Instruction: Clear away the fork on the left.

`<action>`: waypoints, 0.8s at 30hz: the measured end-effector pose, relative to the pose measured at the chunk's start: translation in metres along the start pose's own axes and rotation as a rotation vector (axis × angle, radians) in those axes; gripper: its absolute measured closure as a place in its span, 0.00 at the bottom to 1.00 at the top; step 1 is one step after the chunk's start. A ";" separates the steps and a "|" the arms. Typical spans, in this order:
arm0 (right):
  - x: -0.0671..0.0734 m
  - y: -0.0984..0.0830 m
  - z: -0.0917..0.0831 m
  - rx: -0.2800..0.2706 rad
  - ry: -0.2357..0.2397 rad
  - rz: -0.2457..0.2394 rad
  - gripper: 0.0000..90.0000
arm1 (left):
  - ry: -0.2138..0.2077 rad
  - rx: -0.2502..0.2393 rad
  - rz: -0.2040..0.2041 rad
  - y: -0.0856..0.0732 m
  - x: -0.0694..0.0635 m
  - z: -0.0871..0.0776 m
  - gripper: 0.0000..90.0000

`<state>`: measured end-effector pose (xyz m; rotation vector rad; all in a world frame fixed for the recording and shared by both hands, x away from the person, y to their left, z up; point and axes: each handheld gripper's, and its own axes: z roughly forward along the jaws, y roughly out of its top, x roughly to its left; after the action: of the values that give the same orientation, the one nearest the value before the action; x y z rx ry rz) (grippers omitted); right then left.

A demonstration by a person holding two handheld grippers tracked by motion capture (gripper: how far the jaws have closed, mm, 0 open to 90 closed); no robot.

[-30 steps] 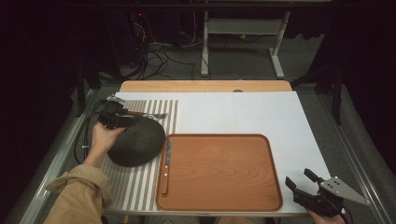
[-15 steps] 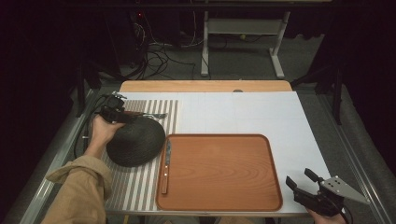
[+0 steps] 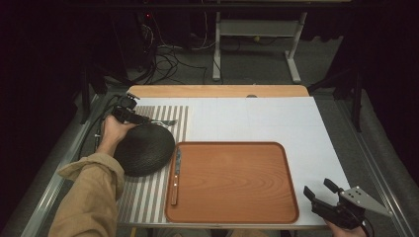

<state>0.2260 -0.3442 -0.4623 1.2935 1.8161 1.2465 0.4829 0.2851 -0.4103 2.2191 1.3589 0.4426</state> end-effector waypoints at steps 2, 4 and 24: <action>0.000 0.000 0.000 0.000 -0.002 0.000 0.26 | 0.003 -0.006 0.004 0.005 0.001 0.001 0.32; 0.000 0.000 0.000 0.002 -0.005 0.001 0.26 | 0.001 -0.003 0.001 0.008 0.002 0.005 0.32; 0.000 -0.001 -0.002 0.007 -0.058 0.016 0.26 | -0.007 0.082 0.015 0.038 0.009 0.040 0.32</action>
<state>0.2238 -0.3456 -0.4620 1.3370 1.7746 1.1998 0.5355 0.2689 -0.4220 2.2958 1.3809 0.3902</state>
